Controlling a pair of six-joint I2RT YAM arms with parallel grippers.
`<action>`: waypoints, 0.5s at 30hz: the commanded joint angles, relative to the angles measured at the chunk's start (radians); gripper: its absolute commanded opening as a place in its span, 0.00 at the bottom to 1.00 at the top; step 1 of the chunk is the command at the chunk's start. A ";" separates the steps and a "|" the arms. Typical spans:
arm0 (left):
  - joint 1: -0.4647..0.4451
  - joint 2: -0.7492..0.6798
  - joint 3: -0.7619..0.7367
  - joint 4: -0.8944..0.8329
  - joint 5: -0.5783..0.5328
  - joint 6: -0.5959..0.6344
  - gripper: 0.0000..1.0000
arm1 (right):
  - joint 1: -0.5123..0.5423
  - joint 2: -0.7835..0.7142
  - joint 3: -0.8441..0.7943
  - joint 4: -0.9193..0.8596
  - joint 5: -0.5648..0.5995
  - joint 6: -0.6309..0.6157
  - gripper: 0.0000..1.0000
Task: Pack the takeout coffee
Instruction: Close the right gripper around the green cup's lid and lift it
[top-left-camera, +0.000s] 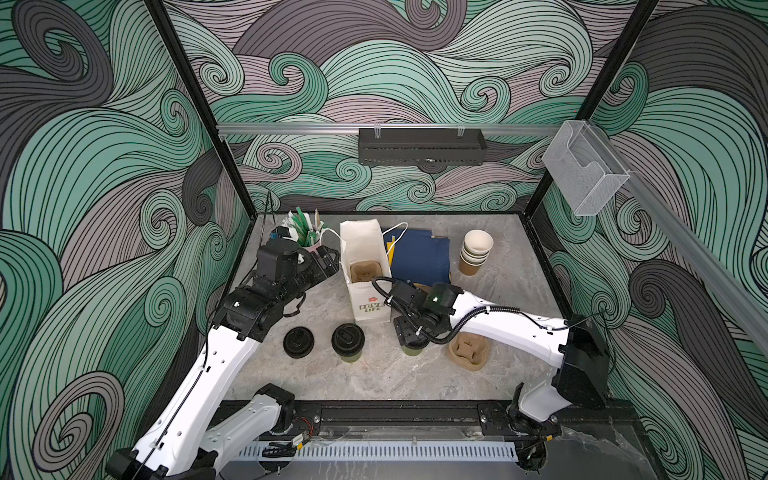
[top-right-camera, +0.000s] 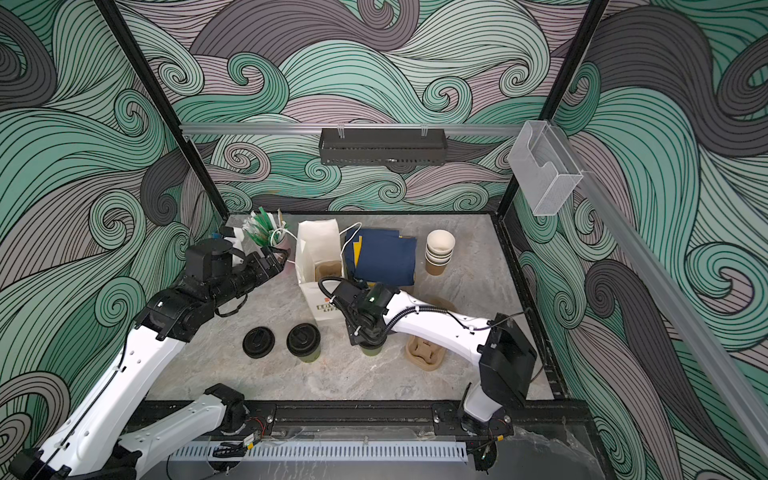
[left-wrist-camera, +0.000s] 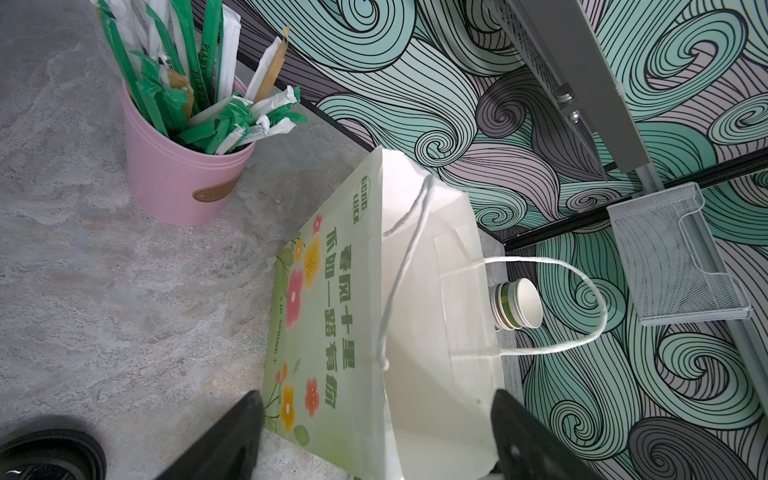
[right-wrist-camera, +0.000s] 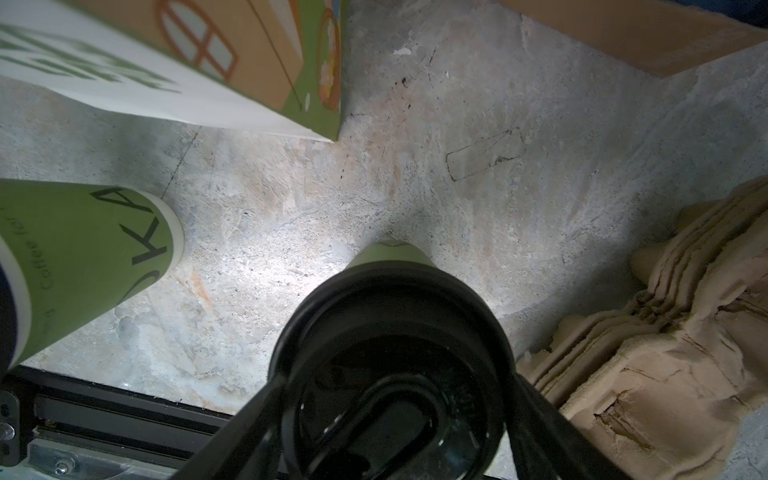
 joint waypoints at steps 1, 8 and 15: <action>0.009 0.003 0.010 0.017 0.010 0.004 0.87 | 0.005 0.015 -0.008 -0.023 -0.003 0.025 0.82; 0.009 0.005 0.017 0.018 0.009 0.004 0.87 | 0.005 0.006 -0.009 -0.025 0.000 0.026 0.77; 0.009 0.007 0.019 0.012 0.007 0.002 0.87 | 0.005 -0.057 -0.007 -0.059 0.017 0.029 0.76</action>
